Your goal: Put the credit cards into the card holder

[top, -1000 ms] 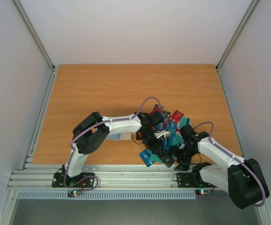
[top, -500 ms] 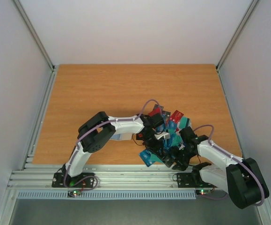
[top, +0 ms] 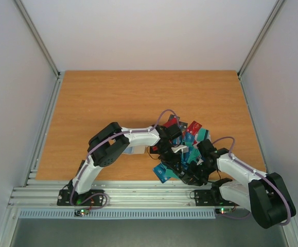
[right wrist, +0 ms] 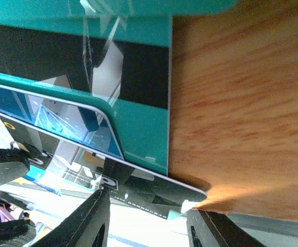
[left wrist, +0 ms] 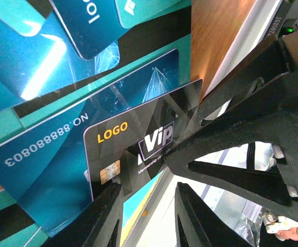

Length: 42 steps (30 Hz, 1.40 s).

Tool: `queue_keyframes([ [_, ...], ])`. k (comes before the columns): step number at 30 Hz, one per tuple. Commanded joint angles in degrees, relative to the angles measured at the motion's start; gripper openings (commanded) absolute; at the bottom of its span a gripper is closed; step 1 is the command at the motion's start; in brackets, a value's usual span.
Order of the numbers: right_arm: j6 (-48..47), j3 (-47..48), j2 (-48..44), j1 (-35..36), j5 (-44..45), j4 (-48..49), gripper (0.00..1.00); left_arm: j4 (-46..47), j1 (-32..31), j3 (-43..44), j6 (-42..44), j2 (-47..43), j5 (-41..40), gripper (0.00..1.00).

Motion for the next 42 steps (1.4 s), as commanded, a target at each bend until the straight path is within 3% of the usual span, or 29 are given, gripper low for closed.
queue_keyframes([
  [1,0.51,-0.46,0.98,-0.22,-1.47,7.62,0.39,-0.82,-0.32,-0.28,0.86,3.73,-3.28,0.31],
  [26,0.78,6.01,-8.17,-0.22,-1.96,0.35,0.22,-0.27,-0.19,-1.41,2.49,2.83,0.83,0.3],
  [36,0.17,6.8,-7.7,-0.22,-1.8,-0.05,0.03,1.88,1.97,-3.24,-0.07,-1.98,2.0,0.3],
  [42,-1.74,10.2,-7.4,-0.22,-0.94,-3.28,0.01,1.73,4.54,-3.08,-2.07,-6.87,1.63,0.31],
])
